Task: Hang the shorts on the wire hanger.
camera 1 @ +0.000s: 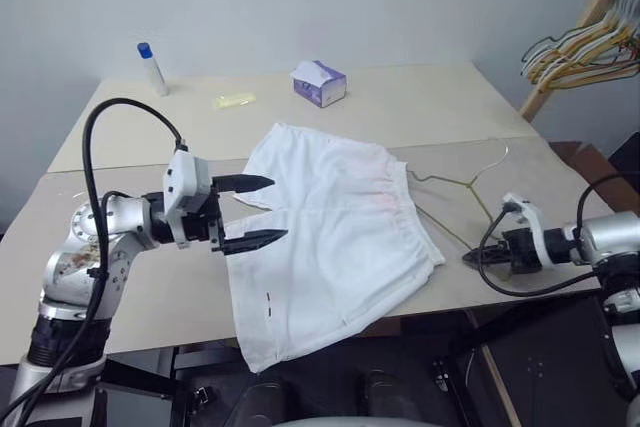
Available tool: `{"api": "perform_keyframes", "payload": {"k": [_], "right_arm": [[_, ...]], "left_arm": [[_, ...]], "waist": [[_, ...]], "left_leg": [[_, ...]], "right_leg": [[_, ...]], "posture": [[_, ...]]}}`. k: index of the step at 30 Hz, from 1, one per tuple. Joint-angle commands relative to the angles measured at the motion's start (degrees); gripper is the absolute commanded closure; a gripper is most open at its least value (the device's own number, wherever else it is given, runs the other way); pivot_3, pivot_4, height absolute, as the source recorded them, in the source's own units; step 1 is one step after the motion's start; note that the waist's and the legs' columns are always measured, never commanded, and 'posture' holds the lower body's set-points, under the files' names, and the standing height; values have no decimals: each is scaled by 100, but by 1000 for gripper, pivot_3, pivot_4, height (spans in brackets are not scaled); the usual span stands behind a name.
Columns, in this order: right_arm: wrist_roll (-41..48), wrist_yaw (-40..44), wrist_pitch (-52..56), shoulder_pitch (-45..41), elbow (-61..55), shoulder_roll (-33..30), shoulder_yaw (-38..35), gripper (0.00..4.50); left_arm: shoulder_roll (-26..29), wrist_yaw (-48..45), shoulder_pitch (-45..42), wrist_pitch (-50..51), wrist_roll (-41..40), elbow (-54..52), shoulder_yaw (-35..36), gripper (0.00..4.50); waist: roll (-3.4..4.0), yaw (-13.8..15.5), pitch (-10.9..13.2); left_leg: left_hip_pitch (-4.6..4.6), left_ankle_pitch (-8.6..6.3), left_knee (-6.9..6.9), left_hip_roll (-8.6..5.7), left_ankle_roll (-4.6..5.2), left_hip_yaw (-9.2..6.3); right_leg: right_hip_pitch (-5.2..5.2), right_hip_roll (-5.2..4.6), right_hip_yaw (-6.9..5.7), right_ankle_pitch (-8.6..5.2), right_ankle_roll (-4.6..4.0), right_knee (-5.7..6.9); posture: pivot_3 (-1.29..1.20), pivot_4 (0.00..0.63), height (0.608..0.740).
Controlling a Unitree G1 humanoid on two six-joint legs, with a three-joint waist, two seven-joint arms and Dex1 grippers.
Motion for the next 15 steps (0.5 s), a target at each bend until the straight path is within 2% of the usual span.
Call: {"api": "perform_keyframes", "payload": {"k": [1, 11, 15], "right_arm": [[-283, -68, -416, -527, 677, 266, -48, 4500], [-865, 609, -812, -1073, 1505, 556, 157, 4500], [-1011, 341, -915, -1256, 1802, 760, 29, 4500]], "left_arm": [[45, 59, -1, -28, -102, -196, 107, 44], [70, 201, 62, -42, -90, -296, 166, 44], [22, 286, 16, -96, -40, -245, 154, 44]], "waist": [[0, -25, 0], [4, 61, 3], [5, 84, 3]], "left_leg": [[2, 0, 0, 0, -1, 1], [-4, 1, -2, -1, -2, -1], [-2, 1, -2, 1, -3, -1]], "right_leg": [[0, 1, 2, 0, 0, 1], [0, -1, -3, 0, 0, -3], [-1, 0, -4, 0, 0, 0]], "posture": [[152, 48, 740], [171, 53, 740], [166, 47, 740]]}}
